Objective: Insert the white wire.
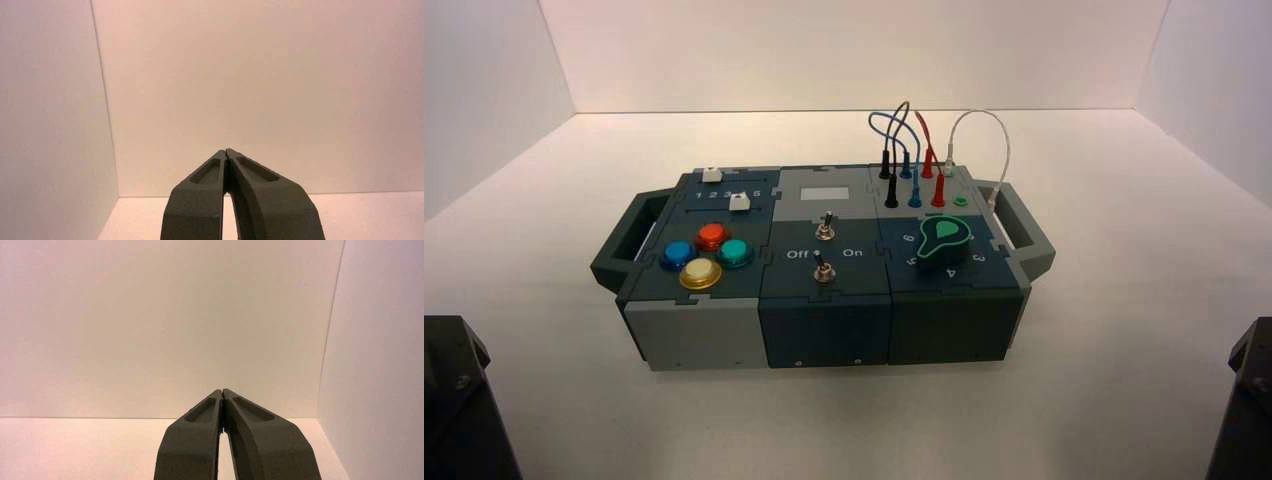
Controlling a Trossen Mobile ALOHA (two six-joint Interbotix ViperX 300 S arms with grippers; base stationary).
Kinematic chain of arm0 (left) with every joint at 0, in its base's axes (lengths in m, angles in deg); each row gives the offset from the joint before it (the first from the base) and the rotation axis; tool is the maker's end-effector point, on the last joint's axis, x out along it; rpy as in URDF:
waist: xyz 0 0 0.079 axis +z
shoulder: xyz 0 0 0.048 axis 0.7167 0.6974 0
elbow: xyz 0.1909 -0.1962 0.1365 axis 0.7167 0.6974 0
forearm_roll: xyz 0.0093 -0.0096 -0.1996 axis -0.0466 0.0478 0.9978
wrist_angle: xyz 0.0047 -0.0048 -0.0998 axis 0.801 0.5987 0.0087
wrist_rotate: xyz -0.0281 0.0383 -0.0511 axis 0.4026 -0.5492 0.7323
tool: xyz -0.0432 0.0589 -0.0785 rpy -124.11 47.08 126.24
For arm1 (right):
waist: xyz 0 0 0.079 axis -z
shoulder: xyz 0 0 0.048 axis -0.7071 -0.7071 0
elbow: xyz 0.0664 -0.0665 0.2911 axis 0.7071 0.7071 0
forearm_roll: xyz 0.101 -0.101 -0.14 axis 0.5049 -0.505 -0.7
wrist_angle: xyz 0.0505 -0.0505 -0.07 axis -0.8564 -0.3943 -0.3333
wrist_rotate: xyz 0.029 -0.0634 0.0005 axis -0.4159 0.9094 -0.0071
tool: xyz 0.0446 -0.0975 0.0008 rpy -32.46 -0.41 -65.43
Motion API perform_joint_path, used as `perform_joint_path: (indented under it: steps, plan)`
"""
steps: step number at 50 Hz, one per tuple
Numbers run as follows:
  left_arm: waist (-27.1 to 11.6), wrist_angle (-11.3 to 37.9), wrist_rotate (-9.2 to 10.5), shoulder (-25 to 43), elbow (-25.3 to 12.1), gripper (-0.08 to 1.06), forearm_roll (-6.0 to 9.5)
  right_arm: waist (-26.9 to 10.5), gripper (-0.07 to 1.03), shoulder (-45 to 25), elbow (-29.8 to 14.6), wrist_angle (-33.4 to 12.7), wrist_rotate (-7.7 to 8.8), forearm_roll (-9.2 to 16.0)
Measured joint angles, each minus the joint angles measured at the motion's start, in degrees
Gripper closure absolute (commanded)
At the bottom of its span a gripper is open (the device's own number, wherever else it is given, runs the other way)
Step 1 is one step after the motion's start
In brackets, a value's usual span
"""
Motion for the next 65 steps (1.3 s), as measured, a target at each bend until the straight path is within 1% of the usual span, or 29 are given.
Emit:
perform_joint_path:
  steps: [18, 24, 30, 35, 36, 38, 39, 42, 43, 45, 47, 48, 51, 52, 54, 56, 58, 60, 61, 62, 64, 65]
  plan:
    - [-0.09, 0.35, -0.09, 0.0, 0.0, 1.01, 0.09, 0.0, 0.99, 0.0, 0.0, 0.09, 0.0, 0.09]
    - [-0.53, 0.62, -0.09, 0.35, -0.09, 1.01, 0.0, -0.44, 0.99, 0.0, 0.0, 0.0, -0.35, 0.09]
    - [-1.32, 2.11, -0.09, 1.49, -0.09, 1.01, 0.0, -1.67, 0.99, 0.0, 0.0, -1.49, -0.35, 0.09]
    - [-3.25, 4.83, 0.0, 3.6, -0.7, 1.01, 0.18, -2.29, 0.99, -0.09, 0.0, -3.78, -0.35, 0.62]
    - [-3.78, 5.45, 0.0, 4.13, -0.88, 1.01, 0.09, -2.46, 0.99, -0.09, 0.0, -4.31, -0.35, 0.88]
    - [-5.36, 6.86, 0.26, 5.45, -1.05, 1.01, 0.35, -3.16, 0.99, -0.26, -0.09, -5.8, -0.35, 1.76]
    - [-5.54, 7.03, 0.26, 5.54, -1.14, 1.01, 0.53, -3.25, 0.99, -0.26, -0.09, -5.89, -0.44, 1.85]
    - [-8.26, 9.76, 0.44, 7.29, -1.32, 1.01, 0.88, -4.57, 0.99, -0.88, -0.7, -8.79, -0.44, 3.34]
    - [-8.61, 10.11, 0.44, 7.47, -1.32, 1.01, 0.88, -4.66, 0.99, -0.97, -0.7, -9.05, -0.44, 3.34]
    - [-10.81, 12.57, 0.44, 8.61, -1.58, 1.01, 0.97, -5.62, 0.99, -1.58, -1.32, -11.78, -0.44, 4.31]
    - [-11.78, 13.71, 0.53, 8.96, -1.85, 1.01, 1.05, -5.98, 0.99, -1.93, -1.49, -12.74, -0.44, 4.66]
    - [-12.66, 14.77, 0.53, 9.32, -2.11, 1.01, 1.14, -6.42, 0.99, -2.46, -1.93, -14.5, -0.44, 5.19]
    - [-15.82, 18.02, 1.05, 10.28, -2.64, 1.01, 1.49, -6.68, 0.99, -3.25, -2.29, -17.14, -0.44, 6.15]
    - [-16.08, 18.28, 1.14, 10.37, -2.72, 1.01, 1.49, -6.68, 0.99, -3.43, -2.37, -17.93, -0.44, 6.5]
    - [-18.72, 20.83, 1.49, 10.81, -3.08, 1.01, 1.58, -6.68, 0.99, -3.69, -2.55, -19.16, -0.44, 7.12]
    - [-20.83, 22.59, 1.76, 10.99, -3.25, 1.01, 1.76, -6.68, 0.99, -4.13, -2.9, -21.53, -0.44, 8.17]
    - [-21.88, 23.38, 1.93, 10.99, -3.34, 1.01, 1.67, -6.68, 0.99, -4.13, -3.16, -23.29, -0.44, 8.79]
    - [-24.17, 25.22, 2.55, 11.07, -3.52, 1.01, 1.93, -6.68, 0.99, -4.13, -3.34, -24.7, -0.44, 9.32]
    - [-25.58, 26.37, 3.25, 11.07, -3.69, 1.01, 2.2, -6.68, 0.99, -4.13, -3.43, -25.22, -0.44, 9.58]
    - [-25.93, 26.63, 3.43, 11.07, -3.69, 1.01, 2.29, -6.68, 0.99, -4.13, -3.52, -26.02, -0.44, 9.93]
    - [-27.6, 28.04, 4.57, 11.07, -3.69, 1.01, 2.64, -6.77, 0.99, -4.13, -3.6, -28.3, -0.44, 10.9]
    - [-29.36, 29.27, 5.8, 11.07, -3.78, 1.01, 2.99, -6.77, 0.99, -4.13, -3.6, -29.18, -0.44, 11.34]
